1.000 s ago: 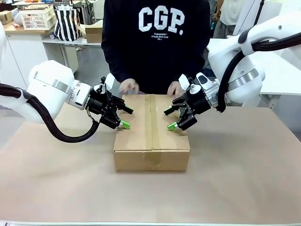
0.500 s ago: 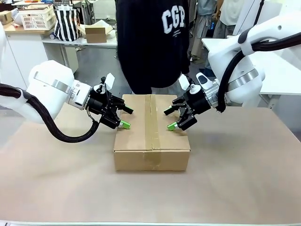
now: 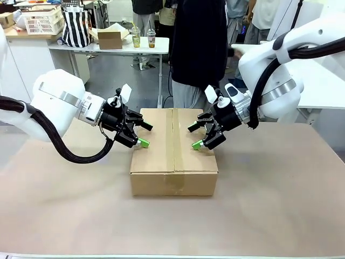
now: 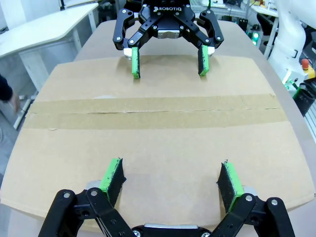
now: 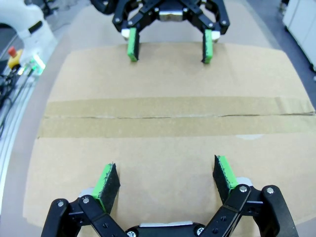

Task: Pack the gift set into the box.
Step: Press and hold the closed box until the human finishes sealing it.

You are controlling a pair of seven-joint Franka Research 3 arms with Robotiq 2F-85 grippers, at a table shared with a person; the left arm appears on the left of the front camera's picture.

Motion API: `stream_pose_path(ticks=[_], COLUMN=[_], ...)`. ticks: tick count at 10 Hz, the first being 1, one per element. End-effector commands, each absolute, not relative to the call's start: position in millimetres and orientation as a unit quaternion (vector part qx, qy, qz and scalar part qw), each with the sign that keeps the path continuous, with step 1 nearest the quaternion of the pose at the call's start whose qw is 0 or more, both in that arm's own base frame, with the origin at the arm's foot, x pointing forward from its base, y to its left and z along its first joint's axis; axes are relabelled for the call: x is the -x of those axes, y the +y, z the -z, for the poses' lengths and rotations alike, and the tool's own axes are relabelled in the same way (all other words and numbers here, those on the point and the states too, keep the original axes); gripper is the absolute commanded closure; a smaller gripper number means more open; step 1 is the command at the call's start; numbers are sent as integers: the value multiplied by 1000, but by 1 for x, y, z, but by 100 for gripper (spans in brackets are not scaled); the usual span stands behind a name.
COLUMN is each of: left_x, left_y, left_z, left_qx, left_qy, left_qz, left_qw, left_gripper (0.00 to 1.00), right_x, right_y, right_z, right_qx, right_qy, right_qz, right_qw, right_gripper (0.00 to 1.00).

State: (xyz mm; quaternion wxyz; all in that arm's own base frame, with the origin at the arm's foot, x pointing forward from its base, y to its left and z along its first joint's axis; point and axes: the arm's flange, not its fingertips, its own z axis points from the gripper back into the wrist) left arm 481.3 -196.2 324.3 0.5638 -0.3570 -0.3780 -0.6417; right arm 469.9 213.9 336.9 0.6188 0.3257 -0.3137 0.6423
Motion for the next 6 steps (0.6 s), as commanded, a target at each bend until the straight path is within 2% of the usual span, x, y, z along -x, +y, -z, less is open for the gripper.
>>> stream_pose_path(ticks=[1,6], left_x=[-480,-480], left_y=[-195,-195], left_z=[-322,-322], left_qx=[358,358], left_qy=[-377,-377], left_qz=[640,640], left_qw=[565,565], left_gripper=[0,0], right_x=[-470,-470], right_y=[213,213], right_z=[-334,-334], right_qx=[-325,-325], right_qy=[-317,-317], right_qz=[-643,-643], right_qw=[617,617], right_gripper=[0,0])
